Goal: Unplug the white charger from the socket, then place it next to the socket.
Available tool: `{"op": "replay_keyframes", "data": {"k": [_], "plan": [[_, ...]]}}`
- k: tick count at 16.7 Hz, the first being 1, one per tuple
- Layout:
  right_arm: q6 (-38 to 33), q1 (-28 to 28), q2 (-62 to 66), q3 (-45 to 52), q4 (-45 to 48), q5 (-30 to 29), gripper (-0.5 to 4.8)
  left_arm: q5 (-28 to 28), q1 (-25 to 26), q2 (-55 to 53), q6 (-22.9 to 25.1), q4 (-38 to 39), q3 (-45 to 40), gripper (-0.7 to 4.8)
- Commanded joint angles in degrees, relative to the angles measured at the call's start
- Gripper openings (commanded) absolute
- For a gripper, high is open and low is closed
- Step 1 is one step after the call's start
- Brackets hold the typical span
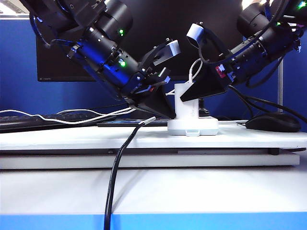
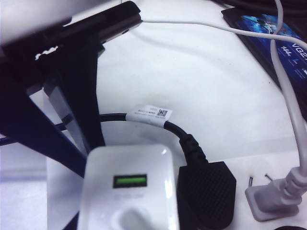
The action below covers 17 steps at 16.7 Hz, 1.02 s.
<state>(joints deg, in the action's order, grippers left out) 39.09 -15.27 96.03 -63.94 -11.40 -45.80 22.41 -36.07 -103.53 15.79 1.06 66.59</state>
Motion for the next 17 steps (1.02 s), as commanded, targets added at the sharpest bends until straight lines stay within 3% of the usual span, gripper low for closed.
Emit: {"op": "replay_keyframes", "data": {"k": [1,5,9,13,17], "plan": [[1.66,-0.42,-0.2,-0.26,1.4,2.01,0.15,0.72,-0.83,-0.87,0.04,1.09,-0.2,-0.05],[-4.96,-0.39,-0.22,-0.26,4.76,-4.11,0.08,0.72,-0.83,-0.87,0.07,1.84,-0.2,-0.05],[-2.38,-0.94,-0.44,-0.28,5.86,-1.03,0.08,0.72,-0.83,-0.87,0.07,1.86,-0.2,-0.05],[-4.33,-0.94,-0.44,-0.76,5.88,-4.13,0.02,0.72,-0.81,-0.87,0.09,1.88,-0.2,-0.05],[0.57,-1.14,-0.7,-0.85,5.9,-0.55,0.02,0.72,-0.81,-0.87,0.09,1.88,-0.2,-0.05]]}}
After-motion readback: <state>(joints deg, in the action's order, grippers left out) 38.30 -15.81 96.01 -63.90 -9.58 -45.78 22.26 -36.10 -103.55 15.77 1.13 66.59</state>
